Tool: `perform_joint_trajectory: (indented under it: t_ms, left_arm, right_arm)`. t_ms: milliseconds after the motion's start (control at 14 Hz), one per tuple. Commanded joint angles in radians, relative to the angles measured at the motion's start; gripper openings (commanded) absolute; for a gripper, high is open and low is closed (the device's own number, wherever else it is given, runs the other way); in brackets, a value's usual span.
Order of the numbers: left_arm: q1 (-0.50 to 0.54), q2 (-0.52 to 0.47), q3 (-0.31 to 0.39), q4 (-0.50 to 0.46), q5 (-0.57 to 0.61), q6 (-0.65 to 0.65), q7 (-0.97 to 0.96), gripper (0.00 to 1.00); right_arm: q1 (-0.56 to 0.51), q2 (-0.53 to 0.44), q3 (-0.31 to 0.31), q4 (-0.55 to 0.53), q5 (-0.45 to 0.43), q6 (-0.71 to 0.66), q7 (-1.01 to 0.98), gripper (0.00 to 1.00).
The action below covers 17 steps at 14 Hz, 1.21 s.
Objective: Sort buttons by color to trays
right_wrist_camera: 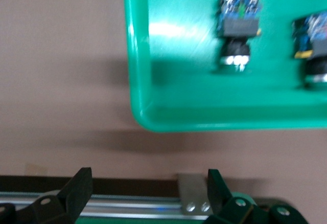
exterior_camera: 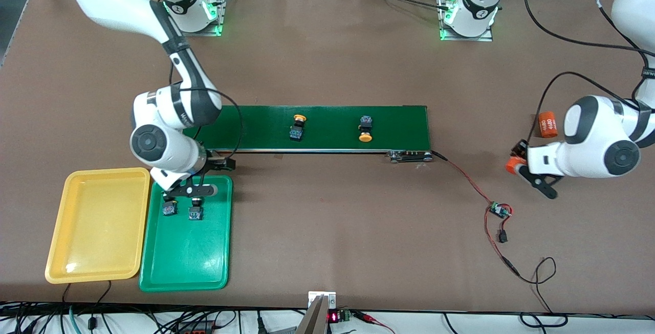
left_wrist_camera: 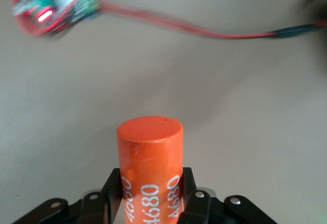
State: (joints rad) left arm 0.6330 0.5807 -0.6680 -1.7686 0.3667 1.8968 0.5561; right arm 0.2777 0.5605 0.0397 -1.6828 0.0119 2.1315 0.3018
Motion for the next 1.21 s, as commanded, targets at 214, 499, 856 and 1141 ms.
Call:
perform_joint_trajectory:
  t_ms: [214, 499, 856, 1141]
  left_arm:
    - [-0.182, -0.194, -0.136, -0.119, 0.005, -0.062, 0.065, 0.0]
    - [-0.272, -0.216, -0.188, -0.231, 0.0, 0.043, 0.079, 0.0]
    - [-0.325, -0.156, -0.191, -0.265, -0.008, 0.215, 0.125, 0.0]
    - [-0.351, -0.128, -0.189, -0.272, -0.008, 0.245, 0.16, 0.0]
  right_arm:
    - [0.095, -0.198, 0.0, -0.225, 0.003, 0.073, 0.146, 1.0]
    - [0.208, -0.214, 0.0, -0.241, 0.003, 0.087, 0.319, 1.0]
    - [0.267, -0.194, 0.0, -0.238, 0.003, 0.139, 0.436, 1.0]
    - [0.288, -0.151, 0.0, -0.232, 0.003, 0.195, 0.497, 1.0]
